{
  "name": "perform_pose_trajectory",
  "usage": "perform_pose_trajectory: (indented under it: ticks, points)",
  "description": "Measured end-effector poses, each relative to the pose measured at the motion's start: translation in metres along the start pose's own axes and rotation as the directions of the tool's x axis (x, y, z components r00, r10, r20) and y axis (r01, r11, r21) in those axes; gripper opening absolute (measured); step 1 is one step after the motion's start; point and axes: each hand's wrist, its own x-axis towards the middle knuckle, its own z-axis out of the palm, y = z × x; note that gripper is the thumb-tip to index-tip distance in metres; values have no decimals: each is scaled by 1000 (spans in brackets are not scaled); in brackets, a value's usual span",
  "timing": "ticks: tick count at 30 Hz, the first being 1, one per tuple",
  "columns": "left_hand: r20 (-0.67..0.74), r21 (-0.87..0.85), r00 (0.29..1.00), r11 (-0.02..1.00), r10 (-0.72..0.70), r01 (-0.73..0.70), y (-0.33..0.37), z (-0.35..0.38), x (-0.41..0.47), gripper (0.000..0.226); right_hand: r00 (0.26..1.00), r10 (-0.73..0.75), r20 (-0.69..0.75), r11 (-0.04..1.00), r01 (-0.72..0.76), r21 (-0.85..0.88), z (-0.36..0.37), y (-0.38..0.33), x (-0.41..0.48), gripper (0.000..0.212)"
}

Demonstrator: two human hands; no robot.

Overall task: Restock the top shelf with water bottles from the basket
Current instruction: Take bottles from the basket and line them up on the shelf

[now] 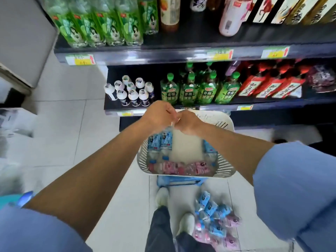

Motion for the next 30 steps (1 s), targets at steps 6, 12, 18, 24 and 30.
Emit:
perform_pose_trajectory:
  ticks: [6,12,18,24,30]
  points:
    - [-54,107,998,993,-40,45,-47,14,26,16,991,71,116,997,-67,-38,79,24,47,23]
    - [-64,88,996,994,-58,63,-89,23,37,21,979,128,156,992,-127,-19,147,50,101,10]
    - [-76,2,995,998,-68,69,-117,26,44,23,908,344,241,917,-380,124,192,63,130,59]
    - [-79,-37,996,998,-45,42,-128,31,53,24,862,440,250,803,-503,320,209,74,142,87]
    - [-69,-30,996,998,-59,57,-124,36,56,23,877,412,249,684,-478,551,198,81,137,21]
